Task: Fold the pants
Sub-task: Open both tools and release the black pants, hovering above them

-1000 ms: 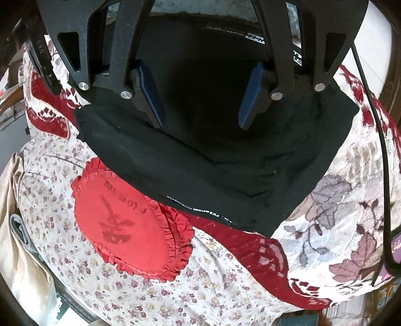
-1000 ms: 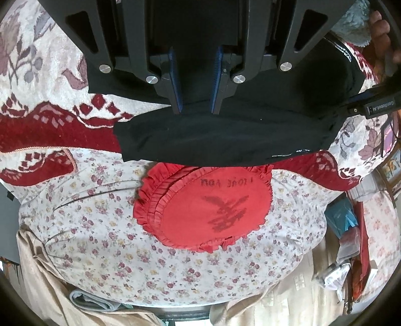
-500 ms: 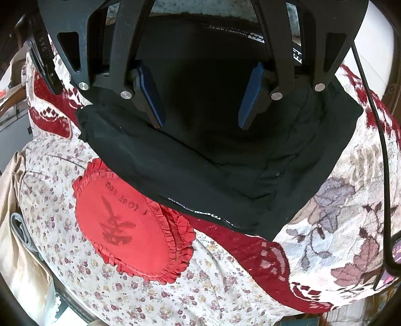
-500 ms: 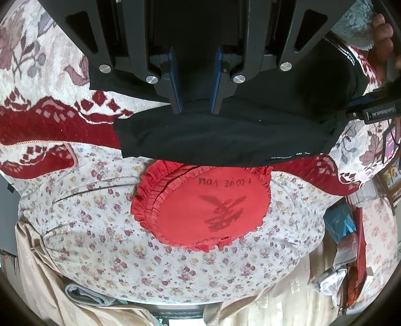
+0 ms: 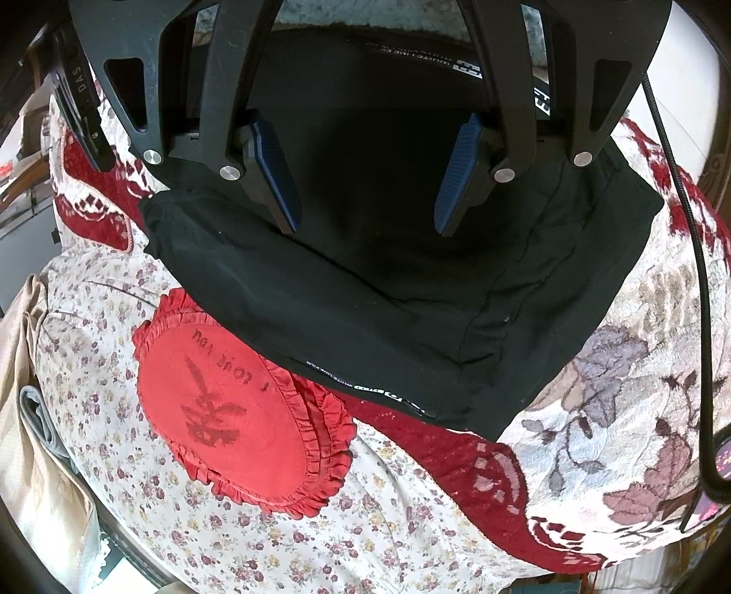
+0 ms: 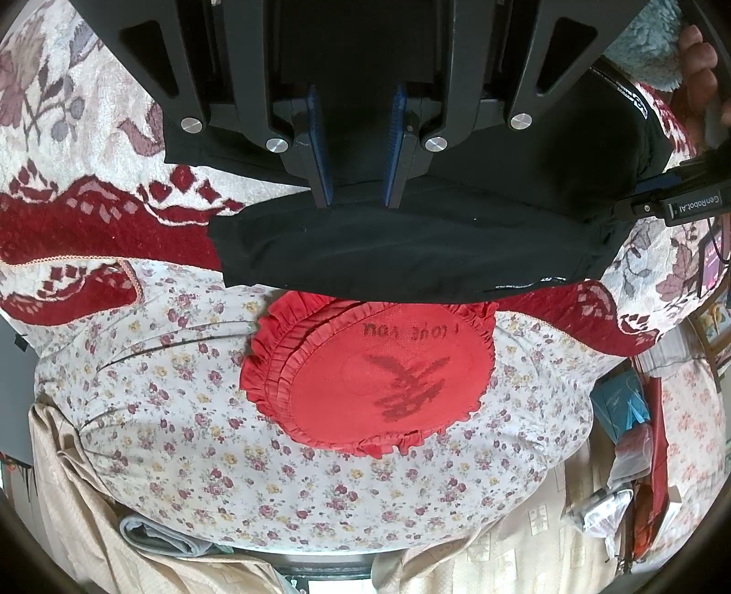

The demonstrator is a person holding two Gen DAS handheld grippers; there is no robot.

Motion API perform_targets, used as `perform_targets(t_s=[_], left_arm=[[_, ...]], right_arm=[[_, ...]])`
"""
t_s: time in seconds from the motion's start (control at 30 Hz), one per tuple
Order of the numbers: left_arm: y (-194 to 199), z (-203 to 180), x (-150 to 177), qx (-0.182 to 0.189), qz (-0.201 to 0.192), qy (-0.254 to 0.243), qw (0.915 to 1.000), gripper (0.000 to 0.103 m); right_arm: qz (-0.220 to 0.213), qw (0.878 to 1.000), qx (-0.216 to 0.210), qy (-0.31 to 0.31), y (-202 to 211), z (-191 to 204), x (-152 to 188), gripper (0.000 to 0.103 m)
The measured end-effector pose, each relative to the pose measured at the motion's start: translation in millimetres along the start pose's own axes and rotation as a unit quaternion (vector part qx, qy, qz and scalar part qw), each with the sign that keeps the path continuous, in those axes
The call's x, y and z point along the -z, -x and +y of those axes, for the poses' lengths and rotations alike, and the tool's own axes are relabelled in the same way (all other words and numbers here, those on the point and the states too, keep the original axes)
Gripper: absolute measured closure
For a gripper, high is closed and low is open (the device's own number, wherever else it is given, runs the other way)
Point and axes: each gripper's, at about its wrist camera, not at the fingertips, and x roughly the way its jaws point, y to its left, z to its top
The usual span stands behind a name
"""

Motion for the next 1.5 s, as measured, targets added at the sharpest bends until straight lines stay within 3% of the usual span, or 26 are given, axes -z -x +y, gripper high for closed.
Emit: perform_targets(t_s=[1.03, 1.23, 1.5], left_arm=[[-0.1, 1.1, -0.6, -0.001, 0.003, 0.003, 1.0, 0.042], [-0.9, -2.6, -0.8, -0.024, 0.01, -0.01, 0.9996, 0.042], [8.0, -17.0, -7.4, -0.1, -0.012, -0.083, 0.9914, 0.042]], right_arm=[[-0.001, 1.0, 0.0, 0.0, 0.2, -1.2, 0.1, 0.082], [-0.001, 1.0, 0.001, -0.001, 0.3, -1.3, 0.2, 0.082], [-0.006, 1.0, 0.006, 0.013, 3.7, -1.6, 0.8, 0.082]])
